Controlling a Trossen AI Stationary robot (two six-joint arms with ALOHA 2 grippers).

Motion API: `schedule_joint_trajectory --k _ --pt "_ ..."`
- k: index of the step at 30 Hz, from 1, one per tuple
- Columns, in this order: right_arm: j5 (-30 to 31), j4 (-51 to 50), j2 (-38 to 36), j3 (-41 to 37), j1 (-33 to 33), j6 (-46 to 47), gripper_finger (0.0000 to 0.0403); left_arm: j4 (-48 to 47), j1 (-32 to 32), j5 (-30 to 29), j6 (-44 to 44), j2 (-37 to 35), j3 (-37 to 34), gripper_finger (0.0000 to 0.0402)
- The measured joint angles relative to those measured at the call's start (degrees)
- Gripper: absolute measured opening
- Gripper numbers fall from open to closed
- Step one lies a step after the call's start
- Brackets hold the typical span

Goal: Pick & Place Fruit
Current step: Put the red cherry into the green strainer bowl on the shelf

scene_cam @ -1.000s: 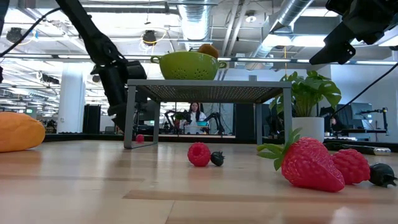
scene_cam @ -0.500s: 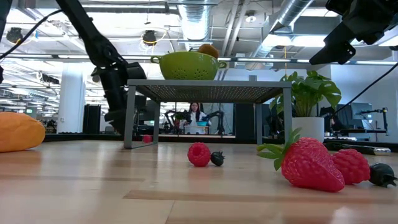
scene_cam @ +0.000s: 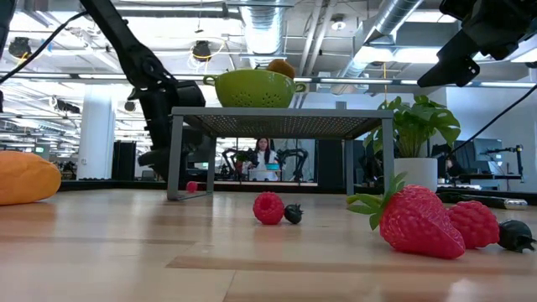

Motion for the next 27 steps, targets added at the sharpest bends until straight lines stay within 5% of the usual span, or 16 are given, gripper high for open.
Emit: schedule_joint_trajectory --k 7,15,27 --pt "0.02 0.01 0.0 -0.01 0.0 0.01 0.0301 1.16 -3.27 -8.21 9.55 -0.02 0.0 0.0205" --pt "0.02 0.0 0.0 0.0 0.0 0.01 0.0301 7.23 -5.74 -9.31 11.0 -0.02 0.0 0.0205" --pt "0.01 0.01 0.0 0.0 -0.02 0.01 0.0301 9.49 -4.14 -3.29 -8.36 -0.02 0.0 0.0205"
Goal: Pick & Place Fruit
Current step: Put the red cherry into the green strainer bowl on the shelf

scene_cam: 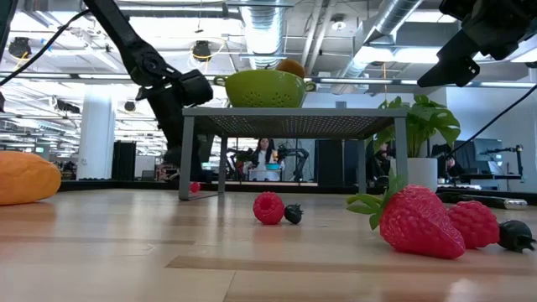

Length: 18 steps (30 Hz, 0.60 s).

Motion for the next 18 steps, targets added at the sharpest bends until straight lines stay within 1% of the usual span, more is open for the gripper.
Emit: schedule_joint_trajectory --k 3,8,13,16,18 --pt "-0.01 0.0 0.0 -0.01 0.0 0.0 0.0302 0.44 1.12 1.86 -10.77 0.0 0.0 0.0205" --pt "-0.01 -0.01 0.0 0.0 0.01 -0.01 0.0302 1.32 3.07 1.62 -26.67 0.0 0.0 0.0205" --pt "0.01 0.0 0.0 -0.01 0.0 -0.02 0.0302 1.65 4.6 1.49 -37.69 0.11 0.0 0.0205" --pt "0.0 -0.01 0.0 0.0 0.0 -0.01 0.0302 2.15 4.5 1.44 -41.79 1.38 0.0 0.0205" --pt "-0.01 -0.02 0.0 -0.01 0.0 0.0 0.0302 2.97 3.91 2.4 -43.27 3.14 0.0 0.0205"
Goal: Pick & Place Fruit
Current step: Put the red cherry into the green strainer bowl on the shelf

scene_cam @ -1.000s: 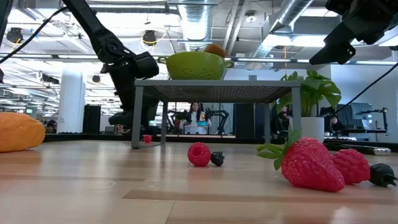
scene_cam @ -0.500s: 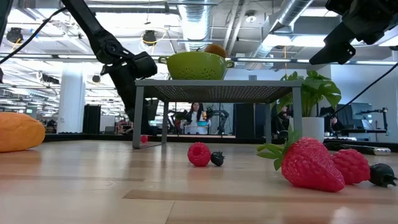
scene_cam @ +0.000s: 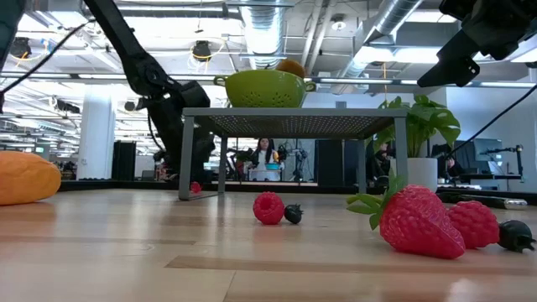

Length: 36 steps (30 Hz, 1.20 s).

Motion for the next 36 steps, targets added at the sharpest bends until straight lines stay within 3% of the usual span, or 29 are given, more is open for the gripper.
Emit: schedule_joint_trajectory --k 7,22,36 --pt "0.0 0.0 0.0 0.01 0.01 -0.01 0.0302 3.48 -0.76 0.32 -1.28 5.37 0.15 0.0205" --pt "0.0 0.0 0.0 0.0 0.0 -0.02 0.0302 4.41 -0.78 -1.03 -4.75 5.05 0.13 0.0202" --pt "0.0 0.0 0.0 0.02 0.0 0.0 0.0301 4.15 -0.65 -1.24 -4.73 5.1 0.07 0.0117"
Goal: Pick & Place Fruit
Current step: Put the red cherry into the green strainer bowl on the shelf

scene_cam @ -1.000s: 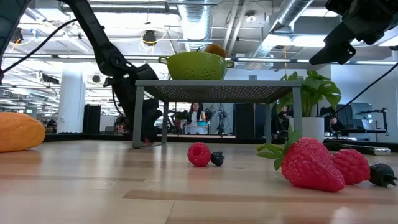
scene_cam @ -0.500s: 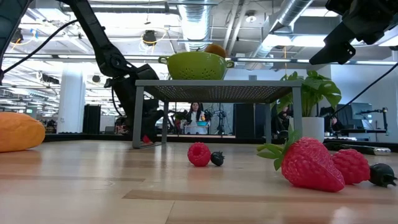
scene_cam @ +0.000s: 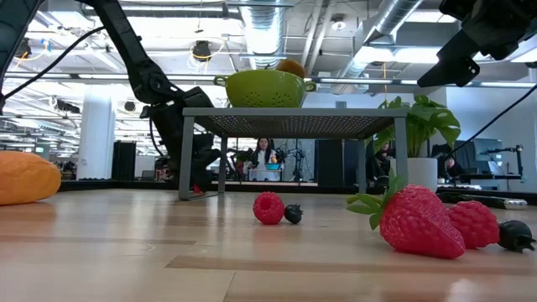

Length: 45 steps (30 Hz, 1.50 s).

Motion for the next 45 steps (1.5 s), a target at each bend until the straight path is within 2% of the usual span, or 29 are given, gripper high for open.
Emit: schedule_joint_trajectory --k 26,45 --pt "0.0 0.01 0.0 -0.02 0.0 -0.01 0.0301 -0.78 0.11 0.66 0.67 -1.59 -0.26 0.0111" --pt "0.0 0.02 0.01 -0.01 0.01 -0.01 0.0301 -14.35 -0.36 3.43 1.3 -31.15 -0.2 0.0116"
